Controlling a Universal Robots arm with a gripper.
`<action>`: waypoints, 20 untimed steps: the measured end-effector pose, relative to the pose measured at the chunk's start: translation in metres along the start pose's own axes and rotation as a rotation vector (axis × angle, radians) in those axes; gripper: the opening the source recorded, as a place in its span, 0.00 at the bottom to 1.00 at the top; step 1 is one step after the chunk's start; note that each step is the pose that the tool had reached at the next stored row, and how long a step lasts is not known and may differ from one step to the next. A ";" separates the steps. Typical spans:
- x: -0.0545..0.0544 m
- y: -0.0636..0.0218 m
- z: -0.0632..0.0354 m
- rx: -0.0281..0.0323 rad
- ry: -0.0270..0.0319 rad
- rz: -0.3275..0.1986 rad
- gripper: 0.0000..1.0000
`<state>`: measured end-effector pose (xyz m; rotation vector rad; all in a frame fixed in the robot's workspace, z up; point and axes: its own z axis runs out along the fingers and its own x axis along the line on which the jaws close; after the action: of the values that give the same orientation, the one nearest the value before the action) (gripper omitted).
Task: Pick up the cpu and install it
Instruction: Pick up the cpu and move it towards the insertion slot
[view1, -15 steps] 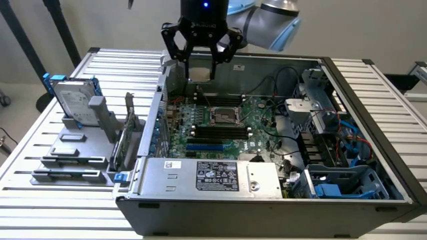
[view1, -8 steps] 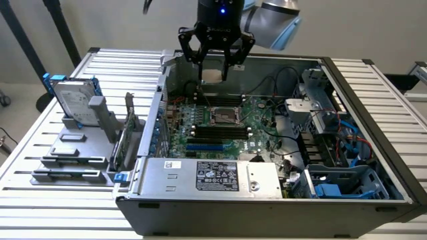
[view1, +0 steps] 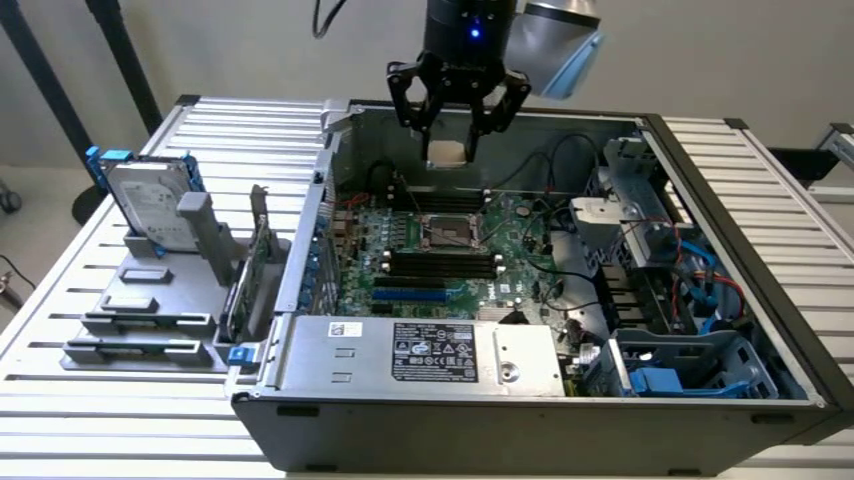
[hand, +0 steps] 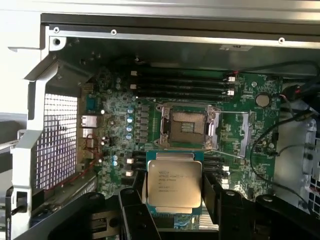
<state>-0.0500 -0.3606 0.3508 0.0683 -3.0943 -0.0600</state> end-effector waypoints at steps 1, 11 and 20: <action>-0.003 0.0015 0.0018 0.0000 0.0001 0.000 0.54; -0.013 0.0067 0.0198 -0.0013 0.0013 0.025 0.54; -0.019 0.0130 0.0361 -0.0020 0.0014 0.043 0.54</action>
<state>-0.0330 -0.3454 0.3144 0.0017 -3.0927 -0.0615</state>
